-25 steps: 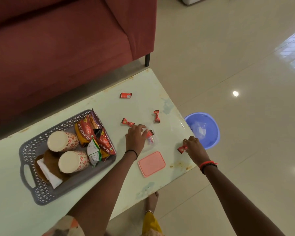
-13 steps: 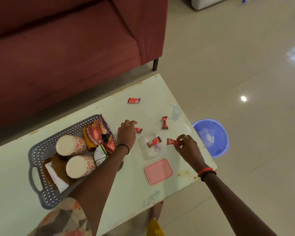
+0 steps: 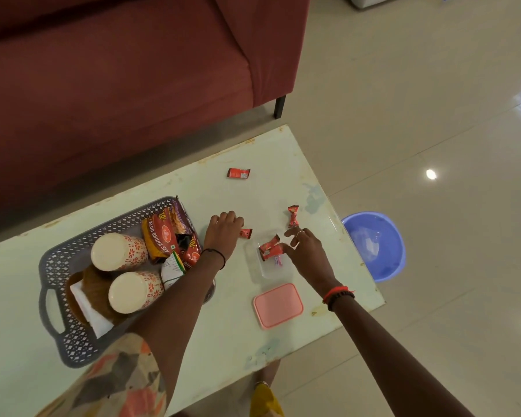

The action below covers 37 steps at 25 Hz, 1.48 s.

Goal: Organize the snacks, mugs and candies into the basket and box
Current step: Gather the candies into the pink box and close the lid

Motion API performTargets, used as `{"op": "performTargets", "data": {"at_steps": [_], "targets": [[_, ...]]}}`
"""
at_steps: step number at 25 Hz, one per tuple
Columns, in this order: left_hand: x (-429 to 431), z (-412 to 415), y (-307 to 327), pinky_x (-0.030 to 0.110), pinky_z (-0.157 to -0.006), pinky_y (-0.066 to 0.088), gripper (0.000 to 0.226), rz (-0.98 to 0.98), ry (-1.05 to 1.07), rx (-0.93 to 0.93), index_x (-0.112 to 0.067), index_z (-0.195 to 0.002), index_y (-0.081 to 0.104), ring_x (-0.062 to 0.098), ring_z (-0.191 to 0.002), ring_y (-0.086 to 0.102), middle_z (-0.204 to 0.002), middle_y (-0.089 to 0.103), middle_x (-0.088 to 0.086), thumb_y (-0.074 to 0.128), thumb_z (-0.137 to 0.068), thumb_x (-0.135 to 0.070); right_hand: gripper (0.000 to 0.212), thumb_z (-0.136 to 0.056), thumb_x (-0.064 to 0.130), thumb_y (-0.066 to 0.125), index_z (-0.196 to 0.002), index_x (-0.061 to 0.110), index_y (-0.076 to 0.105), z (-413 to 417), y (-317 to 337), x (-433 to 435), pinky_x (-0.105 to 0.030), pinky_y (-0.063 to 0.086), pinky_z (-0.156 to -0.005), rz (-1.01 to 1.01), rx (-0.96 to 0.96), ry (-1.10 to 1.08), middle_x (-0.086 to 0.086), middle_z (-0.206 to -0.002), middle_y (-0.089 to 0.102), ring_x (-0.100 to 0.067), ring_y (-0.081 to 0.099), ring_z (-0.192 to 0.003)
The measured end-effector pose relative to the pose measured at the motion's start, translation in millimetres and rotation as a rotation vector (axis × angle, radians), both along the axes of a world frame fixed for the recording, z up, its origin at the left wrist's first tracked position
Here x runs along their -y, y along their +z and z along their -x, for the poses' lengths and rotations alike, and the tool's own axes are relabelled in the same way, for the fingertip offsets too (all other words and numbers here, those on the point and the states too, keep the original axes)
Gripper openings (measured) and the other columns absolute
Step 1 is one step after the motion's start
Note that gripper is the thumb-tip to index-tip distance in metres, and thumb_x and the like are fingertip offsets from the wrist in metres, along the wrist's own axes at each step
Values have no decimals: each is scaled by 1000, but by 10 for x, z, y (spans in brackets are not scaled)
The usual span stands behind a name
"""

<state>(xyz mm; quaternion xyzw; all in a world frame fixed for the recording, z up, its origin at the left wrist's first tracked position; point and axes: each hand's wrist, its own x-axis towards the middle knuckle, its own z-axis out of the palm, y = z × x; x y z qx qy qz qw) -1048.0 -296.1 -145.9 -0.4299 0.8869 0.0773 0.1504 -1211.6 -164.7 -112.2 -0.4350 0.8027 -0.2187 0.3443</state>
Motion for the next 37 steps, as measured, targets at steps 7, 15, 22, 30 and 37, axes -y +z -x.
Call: {"op": "performTargets", "data": {"at_steps": [7,15,22,30,37], "targets": [[13,-7,180,40,-91,38,20,-34,310,-250,-20,-108,59,24,-100,58,-107,62,3,52,-91,-26,18,-92,11,51,-105,7,64,363,-102,176,-24,41,-71,-41,22,-256,-15,-103,65,-19,58,-80],[-679,97,264,35,-97,34,21,-118,163,-408,-27,-103,63,16,-102,57,-109,60,-4,57,-85,-37,35,-89,28,63,-112,3,58,435,-199,557,-22,46,-66,-128,97,-350,-17,-101,64,-19,62,-75],[-720,4,235,38,-100,38,32,-124,217,-478,-25,-108,61,14,-106,56,-114,58,-3,58,-84,-46,24,-86,6,61,-109,0,56,283,-283,767,-48,55,-84,-180,23,-163,-19,-115,57,-37,63,-97],[-265,-108,306,41,-94,41,28,-49,390,-425,-18,-111,60,23,-105,56,-117,59,4,47,-94,-36,11,-87,-1,55,-95,5,60,54,130,623,-36,59,-68,-6,188,-214,-16,-97,66,-31,69,-75],[196,43,227,41,-100,36,29,-15,341,-308,-16,-117,55,23,-111,54,-120,56,6,43,-96,-32,20,-83,1,63,-101,7,65,-314,137,298,-9,48,-58,-127,187,-40,-13,-101,64,-13,62,-71]]}}
